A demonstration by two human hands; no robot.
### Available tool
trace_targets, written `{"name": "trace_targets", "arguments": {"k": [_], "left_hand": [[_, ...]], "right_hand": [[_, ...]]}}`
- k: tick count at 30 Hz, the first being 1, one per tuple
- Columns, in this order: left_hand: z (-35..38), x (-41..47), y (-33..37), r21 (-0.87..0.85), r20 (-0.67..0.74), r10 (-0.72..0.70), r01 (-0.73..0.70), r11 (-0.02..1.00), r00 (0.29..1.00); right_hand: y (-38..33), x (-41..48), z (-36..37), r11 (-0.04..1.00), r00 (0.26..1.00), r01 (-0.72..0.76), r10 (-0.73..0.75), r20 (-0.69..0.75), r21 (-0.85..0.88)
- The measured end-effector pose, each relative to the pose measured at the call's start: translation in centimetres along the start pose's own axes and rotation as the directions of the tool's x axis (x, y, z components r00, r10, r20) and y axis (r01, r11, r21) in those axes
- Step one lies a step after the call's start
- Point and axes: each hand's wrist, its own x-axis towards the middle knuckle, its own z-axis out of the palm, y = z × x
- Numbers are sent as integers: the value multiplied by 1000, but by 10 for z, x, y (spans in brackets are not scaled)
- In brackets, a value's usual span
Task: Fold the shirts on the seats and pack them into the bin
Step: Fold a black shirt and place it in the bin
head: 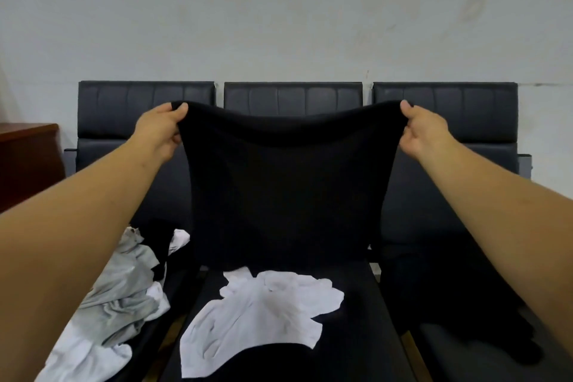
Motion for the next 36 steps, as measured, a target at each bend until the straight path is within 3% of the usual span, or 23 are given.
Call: {"name": "trace_targets", "arguments": {"k": [3, 9, 15, 18, 22, 29, 33, 36], "left_hand": [[-7, -19, 9, -57, 51, 8, -5, 998, 999], [-47, -88, -35, -70, 140, -155, 166, 984, 978], [-108, -188, -136, 173, 194, -343, 312, 934, 919], [-127, -224, -167, 206, 209, -403, 363, 909, 891], [-143, -230, -184, 130, 159, -370, 352, 927, 915], [-132, -228, -182, 47, 265, -288, 286, 957, 920], [-127, -229, -179, -48, 224, -230, 246, 968, 947], [-129, -230, -175, -18, 174, -232, 238, 971, 957]], "right_hand": [[-10, -17, -9, 999, 999, 31, -32, 27, 8], [40, -80, -68, 993, 999, -54, 54, -8, -108], [139, -163, -159, 928, 953, -296, 270, -139, -227], [167, -193, -181, 896, 932, -350, 306, -194, -273], [175, -195, -188, 912, 954, -284, 238, -183, -297], [183, -188, -197, 944, 961, -268, 250, -115, -191], [180, -190, -196, 954, 966, -251, 235, -110, -167], [176, -195, -196, 951, 968, -249, 238, -82, -181]]}}
